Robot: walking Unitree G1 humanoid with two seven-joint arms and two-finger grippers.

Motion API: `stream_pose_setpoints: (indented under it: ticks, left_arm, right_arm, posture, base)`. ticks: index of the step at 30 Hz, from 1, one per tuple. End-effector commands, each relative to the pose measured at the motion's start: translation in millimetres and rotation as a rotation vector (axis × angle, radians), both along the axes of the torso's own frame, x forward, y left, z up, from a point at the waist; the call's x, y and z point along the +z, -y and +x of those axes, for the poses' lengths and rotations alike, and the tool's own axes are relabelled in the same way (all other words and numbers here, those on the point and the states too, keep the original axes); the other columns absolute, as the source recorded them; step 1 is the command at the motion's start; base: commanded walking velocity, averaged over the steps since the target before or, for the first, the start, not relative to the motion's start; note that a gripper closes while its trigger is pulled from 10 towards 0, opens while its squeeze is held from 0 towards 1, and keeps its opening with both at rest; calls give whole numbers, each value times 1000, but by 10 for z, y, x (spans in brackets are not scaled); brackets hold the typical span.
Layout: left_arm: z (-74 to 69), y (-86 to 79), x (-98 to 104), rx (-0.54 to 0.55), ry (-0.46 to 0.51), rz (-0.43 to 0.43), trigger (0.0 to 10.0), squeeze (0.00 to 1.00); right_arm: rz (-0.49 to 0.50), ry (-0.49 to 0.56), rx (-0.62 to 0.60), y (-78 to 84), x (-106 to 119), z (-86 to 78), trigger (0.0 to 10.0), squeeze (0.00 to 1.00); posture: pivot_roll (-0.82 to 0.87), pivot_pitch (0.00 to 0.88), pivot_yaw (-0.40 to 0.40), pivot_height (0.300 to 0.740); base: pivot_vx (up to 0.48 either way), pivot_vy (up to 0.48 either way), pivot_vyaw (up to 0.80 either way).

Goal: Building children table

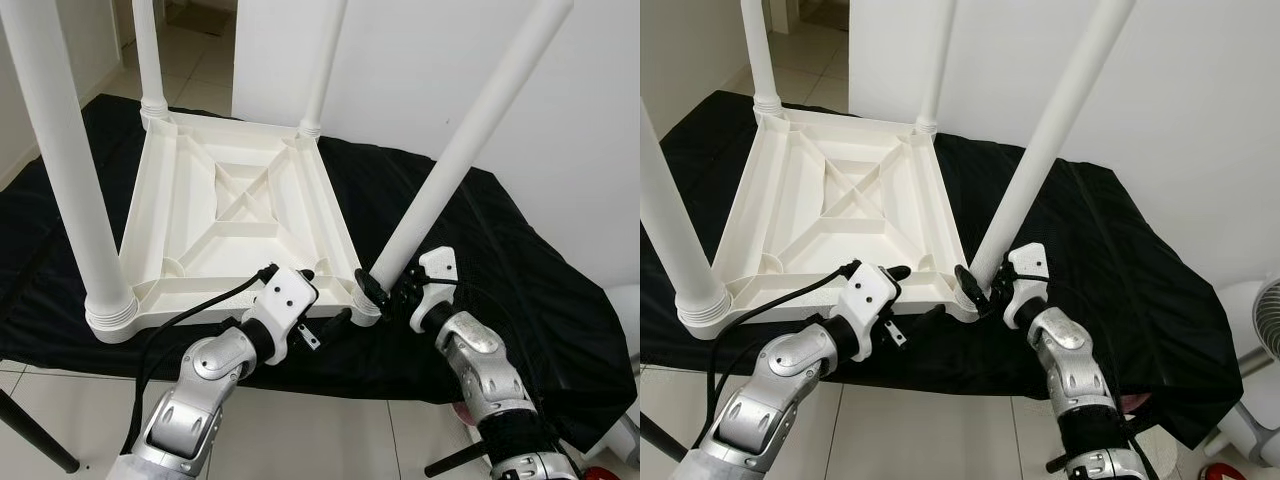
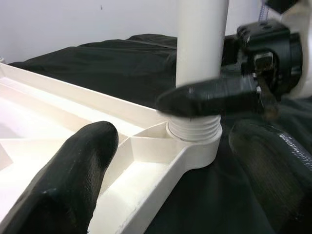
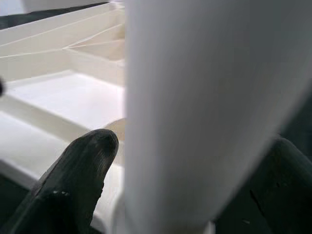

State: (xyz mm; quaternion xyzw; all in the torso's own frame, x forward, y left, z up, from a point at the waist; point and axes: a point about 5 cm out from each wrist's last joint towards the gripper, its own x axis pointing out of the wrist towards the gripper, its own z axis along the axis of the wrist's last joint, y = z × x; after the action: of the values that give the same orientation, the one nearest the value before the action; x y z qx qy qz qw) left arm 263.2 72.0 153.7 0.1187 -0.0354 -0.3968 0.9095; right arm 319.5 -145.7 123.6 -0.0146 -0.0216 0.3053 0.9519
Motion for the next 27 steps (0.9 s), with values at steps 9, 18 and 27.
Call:
stream_pose_setpoints:
  ticks: [9,18,27]
  left_arm:
    - [-34,98,8,-35,12,-12,10000,0]
    - [-33,98,43,-34,9,-44,10000,0]
    - [-23,75,47,-24,8,-47,10000,0]
  right_arm:
    - [-77,-59,179,-137,-126,87,4902,0]
    - [-48,-115,176,-91,-178,162,0,0]
    - [-98,-129,3,-29,-284,167,0,0]
  posture:
    - [79,0,-178,740]
    - [93,0,-186,740]
    - [85,0,-180,740]
  base:
    - [0,0,0]
    - [0,0,0]
    - [0,0,0]
